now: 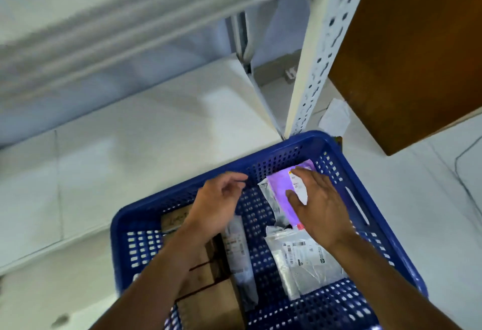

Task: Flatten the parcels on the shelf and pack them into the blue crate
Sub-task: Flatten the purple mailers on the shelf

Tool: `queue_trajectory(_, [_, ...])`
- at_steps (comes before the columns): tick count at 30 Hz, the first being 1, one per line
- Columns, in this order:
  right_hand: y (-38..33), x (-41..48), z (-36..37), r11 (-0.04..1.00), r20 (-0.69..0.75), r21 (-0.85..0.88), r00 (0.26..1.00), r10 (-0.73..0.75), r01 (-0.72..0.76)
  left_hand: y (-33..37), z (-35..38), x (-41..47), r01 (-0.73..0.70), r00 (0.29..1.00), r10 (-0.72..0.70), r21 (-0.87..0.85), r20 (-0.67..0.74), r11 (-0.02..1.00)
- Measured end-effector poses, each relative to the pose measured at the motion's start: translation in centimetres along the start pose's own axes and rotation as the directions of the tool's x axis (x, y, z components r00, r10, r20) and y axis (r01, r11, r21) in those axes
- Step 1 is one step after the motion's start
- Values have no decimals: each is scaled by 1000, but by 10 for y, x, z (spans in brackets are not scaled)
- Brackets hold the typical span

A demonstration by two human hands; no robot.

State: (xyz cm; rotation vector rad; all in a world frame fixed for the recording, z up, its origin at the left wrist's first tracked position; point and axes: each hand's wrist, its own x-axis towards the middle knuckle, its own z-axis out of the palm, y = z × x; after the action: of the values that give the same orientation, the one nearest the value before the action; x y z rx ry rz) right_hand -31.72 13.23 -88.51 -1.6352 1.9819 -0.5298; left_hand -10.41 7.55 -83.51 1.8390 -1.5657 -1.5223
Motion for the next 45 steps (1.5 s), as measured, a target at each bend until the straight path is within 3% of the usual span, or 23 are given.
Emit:
queue_trajectory(10, [-187, -10, -181, 980, -116, 126, 983, -141, 156, 191, -145, -121, -261, 961, 254, -54, -107, 964])
queue_trajectory(16, [-278, -31, -284, 961, -174, 100, 956, -237, 256, 281, -194, -204, -320, 947, 316, 87, 62, 943])
queue_trajectory(22, [-354, -57, -379, 943, -222, 43, 923, -314, 331, 348, -250, -283, -413, 910, 415, 101, -2, 905])
queue_trajectory(31, [-492, -92, -509, 862, -287, -84, 816, -502, 500, 475, -369, -401, -587, 764, 617, 194, -188, 786])
queue_trajectory(40, [-600, -110, -594, 687, -423, -254, 560, -712, 681, 549, -440, -509, -663, 582, 755, 361, -302, 656])
queue_trajectory(45, [-623, -94, -628, 711, -404, -321, 588, -700, 626, 574, -461, -528, -552, 527, 779, 561, -339, 617])
